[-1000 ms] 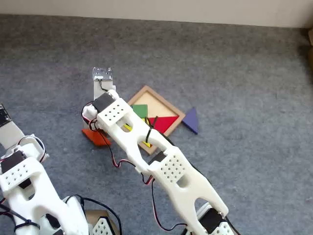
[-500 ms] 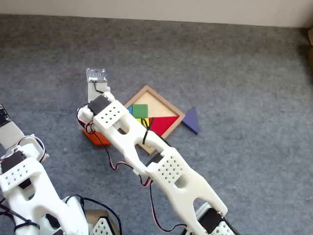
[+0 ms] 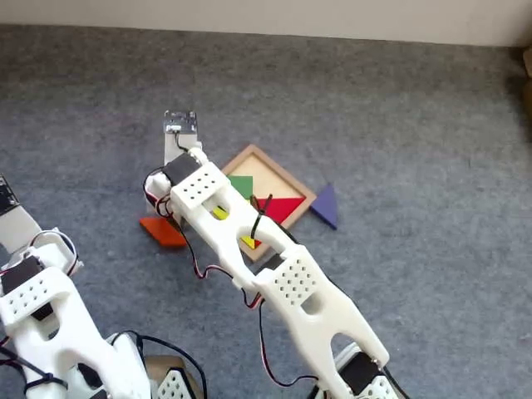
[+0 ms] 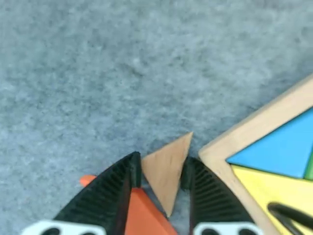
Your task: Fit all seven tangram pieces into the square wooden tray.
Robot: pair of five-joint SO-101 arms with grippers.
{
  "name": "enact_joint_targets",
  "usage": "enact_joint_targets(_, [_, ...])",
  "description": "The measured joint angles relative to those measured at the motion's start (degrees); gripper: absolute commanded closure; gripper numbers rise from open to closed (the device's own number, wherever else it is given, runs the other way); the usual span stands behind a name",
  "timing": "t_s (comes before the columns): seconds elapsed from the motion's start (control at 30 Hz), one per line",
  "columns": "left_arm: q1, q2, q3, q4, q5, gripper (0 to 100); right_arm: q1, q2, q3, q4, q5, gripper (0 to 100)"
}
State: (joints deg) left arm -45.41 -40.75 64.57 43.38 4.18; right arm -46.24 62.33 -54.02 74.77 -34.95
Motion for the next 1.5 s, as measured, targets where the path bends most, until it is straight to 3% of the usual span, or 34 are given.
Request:
enact_joint_targets(0.23, [0.0,0.0,0.0,0.0,0.0,98,0.62,0.97,-9.41,11.78,7.91,99.5])
enact_joint_targets(0.47, [0.0,0.0,0.0,0.0,0.0,98,3.43,2.99,-26.9,24.18,14.33,99.4])
enact_joint_targets(0.63, [0.0,0.0,0.0,0.0,0.0,98,3.43,3.87,-34.02,25.05,17.14,99.4])
enact_joint_targets(1.27, [0.0,0.0,0.0,0.0,0.0,98,12.22,2.99,-34.37,25.23,29.01,99.4])
enact_joint_targets(1.5, [0.0,0.0,0.0,0.0,0.0,98,13.27,-11.87,-18.2,25.23,33.23,99.4])
